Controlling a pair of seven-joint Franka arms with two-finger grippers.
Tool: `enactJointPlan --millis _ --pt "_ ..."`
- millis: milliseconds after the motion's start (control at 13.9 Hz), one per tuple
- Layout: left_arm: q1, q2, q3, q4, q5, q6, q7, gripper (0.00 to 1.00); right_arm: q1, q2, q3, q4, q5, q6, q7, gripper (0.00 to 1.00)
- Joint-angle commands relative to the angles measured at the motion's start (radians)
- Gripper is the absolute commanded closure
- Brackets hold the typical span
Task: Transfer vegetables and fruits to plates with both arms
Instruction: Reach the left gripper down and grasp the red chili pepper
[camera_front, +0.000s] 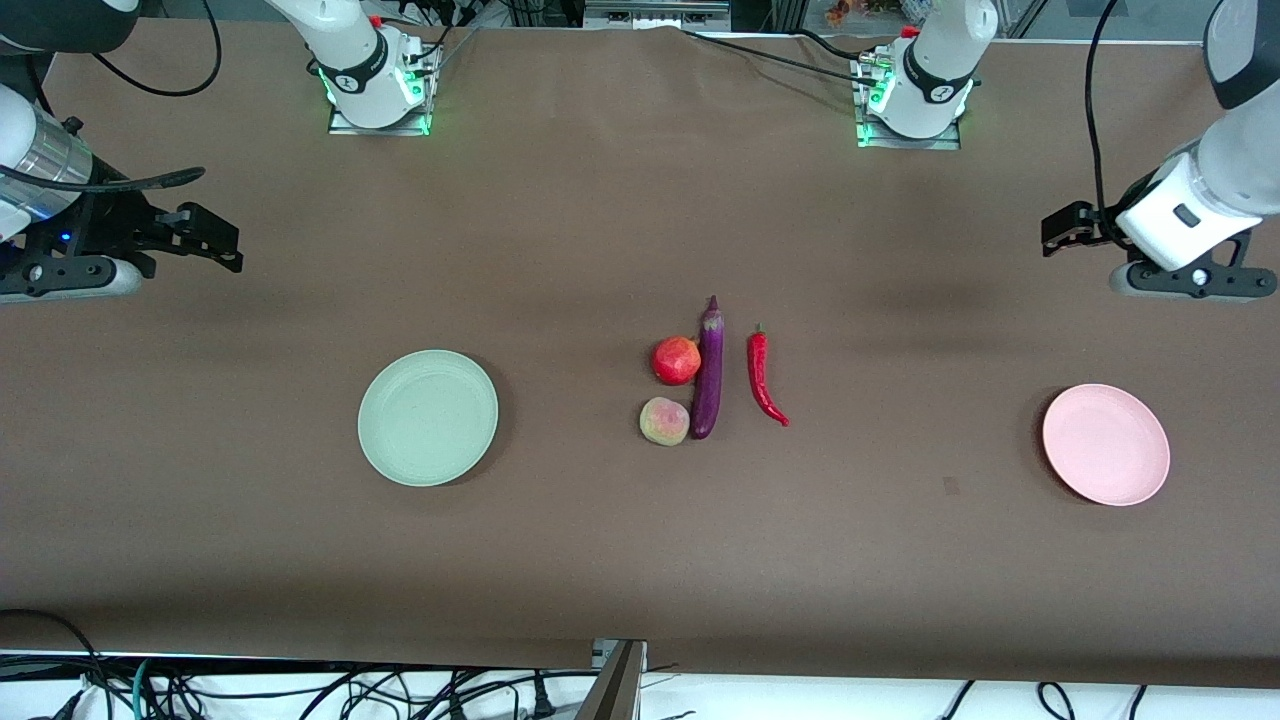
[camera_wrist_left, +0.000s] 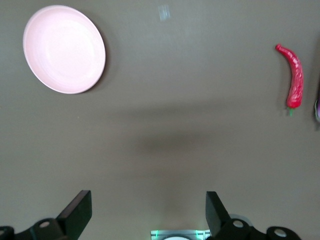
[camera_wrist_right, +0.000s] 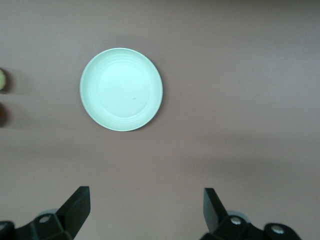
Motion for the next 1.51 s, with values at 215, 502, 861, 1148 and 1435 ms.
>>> enactJointPlan --millis 215,502,861,1148,1435 --pt "-0.033 0.166 -0.020 0.013 -0.136 0.084 -0.034 0.00 -0.010 -0.002 -0.021 0.001 0.051 -0.047 -0.004 0.00" --pt "-0.164 0.270 -0.040 0.013 -0.138 0.250 -0.308 0.00 -0.005 -0.005 -0.016 0.003 0.051 -0.044 -0.012 0.00" --pt "-0.283 0.462 -0.038 0.011 -0.124 0.524 -0.486 0.00 0.011 -0.008 -0.012 0.006 0.072 -0.045 -0.013 0.00" --pt "-0.386 0.563 -0.035 0.010 -0.118 0.652 -0.612 0.00 0.012 -0.008 -0.012 0.007 0.068 -0.036 -0.018 0.00" --pt "-0.414 0.623 -0.034 0.010 -0.112 0.710 -0.612 0.12 0.016 -0.005 -0.015 0.027 0.040 -0.041 -0.018 0.00"
